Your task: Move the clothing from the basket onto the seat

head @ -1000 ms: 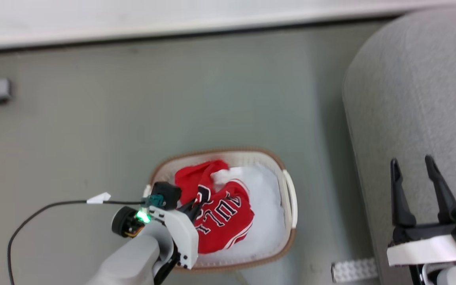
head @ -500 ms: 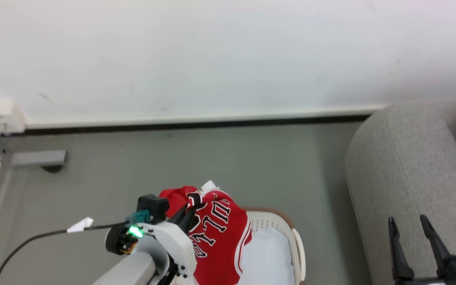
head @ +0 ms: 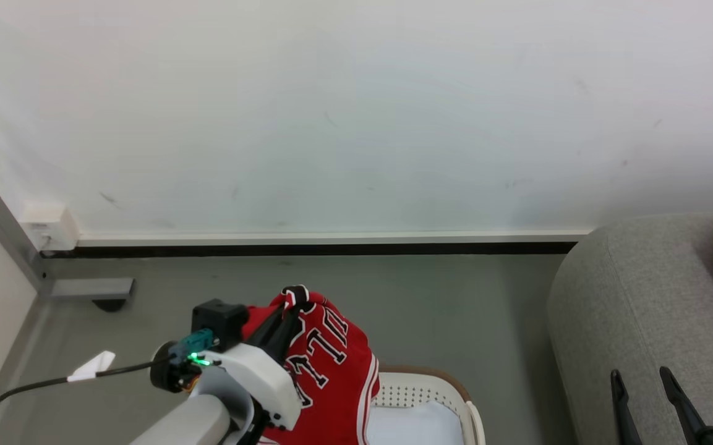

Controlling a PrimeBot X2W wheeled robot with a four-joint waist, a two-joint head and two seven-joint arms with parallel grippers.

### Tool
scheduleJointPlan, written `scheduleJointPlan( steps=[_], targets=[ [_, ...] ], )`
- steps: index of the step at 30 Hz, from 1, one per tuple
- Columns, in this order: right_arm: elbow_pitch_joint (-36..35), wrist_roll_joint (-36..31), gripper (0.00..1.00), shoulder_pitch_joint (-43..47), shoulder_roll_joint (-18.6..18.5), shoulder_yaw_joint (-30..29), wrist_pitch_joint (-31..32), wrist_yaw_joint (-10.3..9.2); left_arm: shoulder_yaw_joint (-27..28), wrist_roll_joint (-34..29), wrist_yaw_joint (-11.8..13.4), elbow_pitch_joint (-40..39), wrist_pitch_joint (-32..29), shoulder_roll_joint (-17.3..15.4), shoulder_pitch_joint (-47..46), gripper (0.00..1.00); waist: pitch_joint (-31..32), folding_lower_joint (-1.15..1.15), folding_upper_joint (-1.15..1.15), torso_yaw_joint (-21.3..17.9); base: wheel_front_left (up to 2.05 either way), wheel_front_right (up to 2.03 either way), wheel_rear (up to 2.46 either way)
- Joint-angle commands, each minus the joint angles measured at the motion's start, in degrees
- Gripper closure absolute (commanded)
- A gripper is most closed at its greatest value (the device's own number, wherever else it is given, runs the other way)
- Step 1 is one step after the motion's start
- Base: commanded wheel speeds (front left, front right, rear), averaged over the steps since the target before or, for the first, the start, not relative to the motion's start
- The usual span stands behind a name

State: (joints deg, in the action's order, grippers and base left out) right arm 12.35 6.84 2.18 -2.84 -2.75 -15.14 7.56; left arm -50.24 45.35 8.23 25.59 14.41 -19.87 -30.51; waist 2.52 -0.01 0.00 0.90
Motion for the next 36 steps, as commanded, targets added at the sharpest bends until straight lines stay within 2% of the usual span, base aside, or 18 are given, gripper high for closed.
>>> scheduleJointPlan(
  steps=[1, 8, 19, 36],
  targets=[
    [-0.1, 0.3, 0.00, 1.0, -0.1, -0.3, 0.0, -0.15, 0.4, -0.1, 0.9, -1.9, -0.3, -1.2, 0.8, 1.00, 0.8, 0.01, 0.00, 0.3, 0.00, 0.00, 0.00],
    [0.1, 0.7, 0.00, 2.8, -0.1, -0.5, 0.0, -0.14, 1.6, 0.4, 3.6, -9.5, -2.1, -4.4, 1.5, 1.00, 2.6, 0.01, 0.00, 1.0, 0.00, 0.00, 0.00],
    [-0.1, 1.4, 0.00, 3.6, -0.1, -0.3, 0.0, -0.14, 2.3, 0.2, 6.3, -16.3, -3.9, -7.2, 2.1, 1.00, 3.4, 0.01, 0.00, 0.8, 0.00, 0.00, 0.00],
    [-0.1, 1.4, 0.00, 2.9, -0.1, 0.2, 0.0, -0.15, 2.2, -0.1, 7.7, -19.9, -4.2, -8.3, 2.6, 1.00, 2.7, 0.01, 0.00, 0.4, 0.00, 0.00, 0.00]
  ],
)
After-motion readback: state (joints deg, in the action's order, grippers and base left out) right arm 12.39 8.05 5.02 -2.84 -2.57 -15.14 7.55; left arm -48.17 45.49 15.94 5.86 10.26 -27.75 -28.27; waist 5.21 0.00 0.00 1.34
